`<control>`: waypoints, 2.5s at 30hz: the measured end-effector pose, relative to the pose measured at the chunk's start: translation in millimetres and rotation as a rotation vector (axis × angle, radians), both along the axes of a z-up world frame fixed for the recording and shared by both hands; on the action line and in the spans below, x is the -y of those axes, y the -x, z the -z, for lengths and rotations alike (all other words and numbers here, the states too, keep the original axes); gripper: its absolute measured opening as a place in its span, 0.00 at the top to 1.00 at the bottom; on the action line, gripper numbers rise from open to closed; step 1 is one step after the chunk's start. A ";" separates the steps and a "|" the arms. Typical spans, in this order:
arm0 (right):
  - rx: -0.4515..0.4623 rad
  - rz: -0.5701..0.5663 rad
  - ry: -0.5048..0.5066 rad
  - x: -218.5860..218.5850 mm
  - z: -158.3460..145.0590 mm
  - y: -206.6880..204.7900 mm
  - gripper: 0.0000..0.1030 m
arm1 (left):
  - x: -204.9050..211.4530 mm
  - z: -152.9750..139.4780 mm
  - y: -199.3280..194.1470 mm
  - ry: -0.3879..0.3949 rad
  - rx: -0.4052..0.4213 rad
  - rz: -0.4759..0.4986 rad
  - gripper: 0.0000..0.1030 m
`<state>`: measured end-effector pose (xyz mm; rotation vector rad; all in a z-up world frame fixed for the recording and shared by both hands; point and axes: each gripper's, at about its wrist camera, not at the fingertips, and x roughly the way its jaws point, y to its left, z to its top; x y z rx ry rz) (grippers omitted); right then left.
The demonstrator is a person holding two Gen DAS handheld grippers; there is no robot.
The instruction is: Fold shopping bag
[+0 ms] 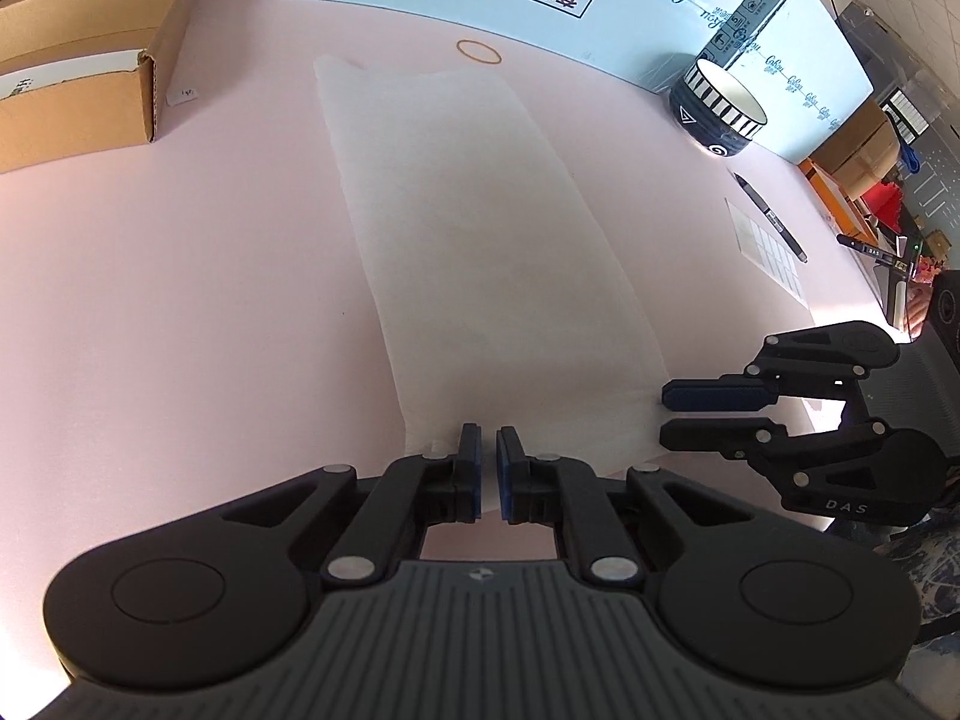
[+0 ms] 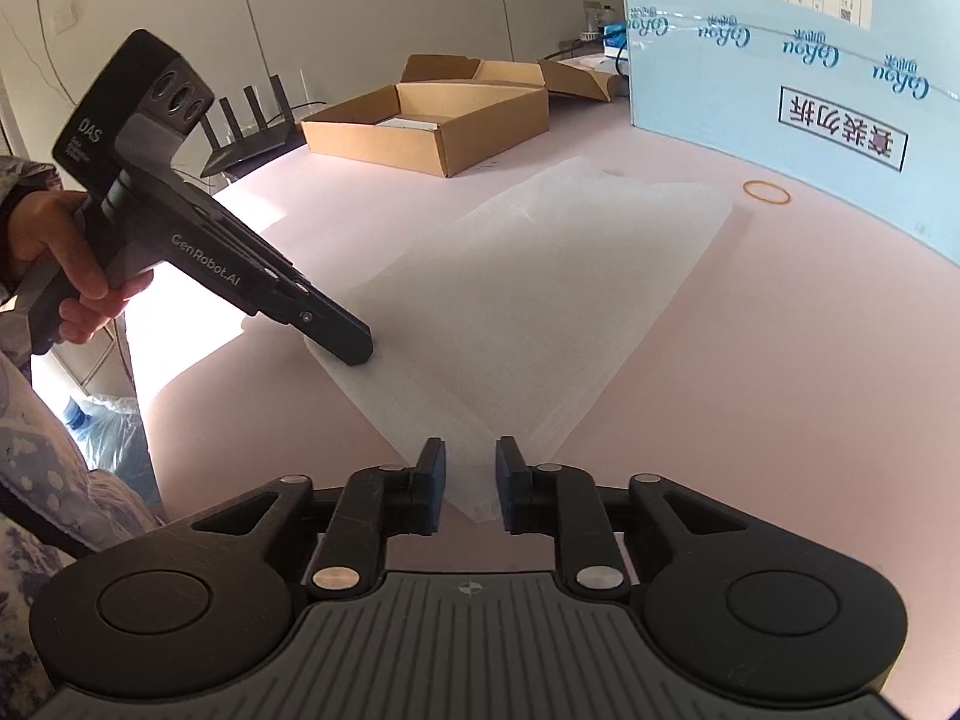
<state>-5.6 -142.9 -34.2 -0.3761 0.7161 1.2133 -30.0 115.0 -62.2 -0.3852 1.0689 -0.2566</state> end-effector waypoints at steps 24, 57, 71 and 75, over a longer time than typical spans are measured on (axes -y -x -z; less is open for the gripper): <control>0.733 -0.694 0.250 -7.1 26.3 45.6 0.78 | -23.6 14.8 -18.4 0.161 -0.151 -0.029 0.94; -0.258 -0.386 0.162 -61.6 21.1 -97.4 0.99 | 92.0 -24.8 29.9 -0.614 0.305 0.752 0.67; -0.362 -0.323 0.080 -50.9 37.0 -107.5 0.99 | 48.9 -13.1 -46.1 -0.338 -0.109 0.593 0.99; -0.400 -0.277 0.043 -44.0 40.6 -111.2 0.99 | 27.1 -1.4 -81.6 -0.173 -0.268 0.592 0.97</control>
